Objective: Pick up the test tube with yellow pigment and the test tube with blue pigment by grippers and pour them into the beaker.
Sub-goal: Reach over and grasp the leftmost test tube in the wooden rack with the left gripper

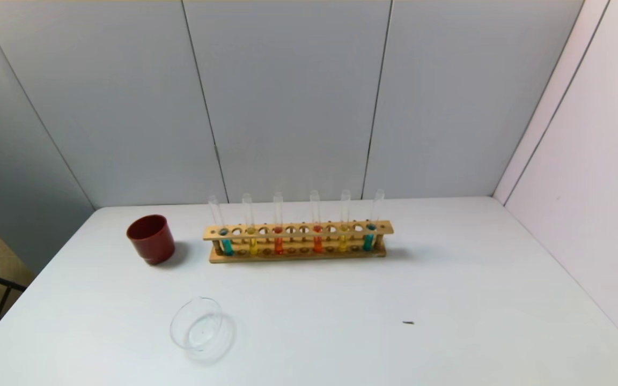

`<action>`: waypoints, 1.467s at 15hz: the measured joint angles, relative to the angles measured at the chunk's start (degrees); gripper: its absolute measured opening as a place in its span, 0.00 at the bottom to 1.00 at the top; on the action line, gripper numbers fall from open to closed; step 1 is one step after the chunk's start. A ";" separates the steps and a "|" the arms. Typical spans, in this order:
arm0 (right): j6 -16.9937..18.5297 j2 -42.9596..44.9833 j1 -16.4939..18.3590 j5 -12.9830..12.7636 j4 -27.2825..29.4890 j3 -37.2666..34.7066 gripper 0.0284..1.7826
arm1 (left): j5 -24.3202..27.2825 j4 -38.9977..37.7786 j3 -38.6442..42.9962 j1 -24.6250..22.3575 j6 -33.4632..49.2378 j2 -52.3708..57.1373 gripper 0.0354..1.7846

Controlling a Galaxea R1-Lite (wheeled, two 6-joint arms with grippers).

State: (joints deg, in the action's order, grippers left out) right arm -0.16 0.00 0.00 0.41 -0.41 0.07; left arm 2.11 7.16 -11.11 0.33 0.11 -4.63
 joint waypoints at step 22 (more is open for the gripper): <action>0.00 0.00 0.00 0.00 0.00 -0.02 0.98 | 7.40 -53.32 -24.53 3.78 -0.01 -83.46 0.98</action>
State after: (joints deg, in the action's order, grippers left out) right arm -0.16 0.00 0.00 0.41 -0.41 0.05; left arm 9.51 -46.17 -35.63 4.11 0.10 -88.09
